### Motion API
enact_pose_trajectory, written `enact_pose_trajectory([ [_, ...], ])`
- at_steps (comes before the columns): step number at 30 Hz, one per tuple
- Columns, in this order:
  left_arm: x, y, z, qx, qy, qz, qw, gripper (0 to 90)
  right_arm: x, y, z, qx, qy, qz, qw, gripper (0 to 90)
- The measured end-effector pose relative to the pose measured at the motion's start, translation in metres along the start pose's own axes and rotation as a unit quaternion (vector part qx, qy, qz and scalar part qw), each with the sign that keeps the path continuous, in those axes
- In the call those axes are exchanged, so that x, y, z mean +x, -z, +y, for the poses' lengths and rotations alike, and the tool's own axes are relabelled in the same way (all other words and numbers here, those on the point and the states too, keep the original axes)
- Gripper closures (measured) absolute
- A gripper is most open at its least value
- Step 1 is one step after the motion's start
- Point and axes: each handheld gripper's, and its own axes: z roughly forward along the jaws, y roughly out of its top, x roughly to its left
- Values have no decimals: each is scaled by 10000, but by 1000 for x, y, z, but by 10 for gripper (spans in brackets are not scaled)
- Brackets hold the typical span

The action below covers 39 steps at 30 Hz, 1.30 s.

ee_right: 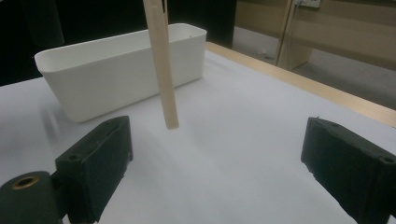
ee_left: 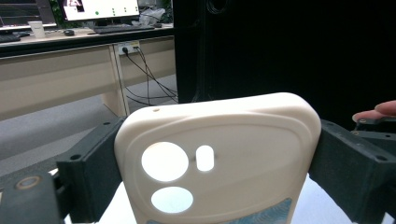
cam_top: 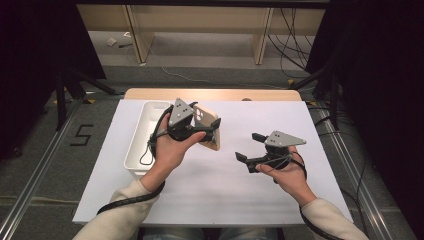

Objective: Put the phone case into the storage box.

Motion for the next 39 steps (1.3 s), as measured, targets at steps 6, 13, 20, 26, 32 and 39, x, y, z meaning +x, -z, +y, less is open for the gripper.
enact_pose_trajectory([
  [6,1,0,1,-4,-34,35,10000,101,-2,6,-1,-74,-19,-72,9999,96],
  [13,2,2,2,-13,-95,55,9999,101,-5,11,-4,-67,-45,-134,9999,96],
  [20,4,4,4,-18,-90,117,9999,101,-7,15,-5,-98,-38,-155,9998,96],
  [26,5,5,6,-27,-119,160,9998,101,-9,18,-7,-113,-27,-177,9998,95],
  [32,7,7,9,-65,-118,198,9997,101,-12,23,-8,-114,-13,-178,9998,95],
  [39,9,9,10,-68,-104,230,9997,101,-14,27,-10,-129,-37,-177,9998,104],
])
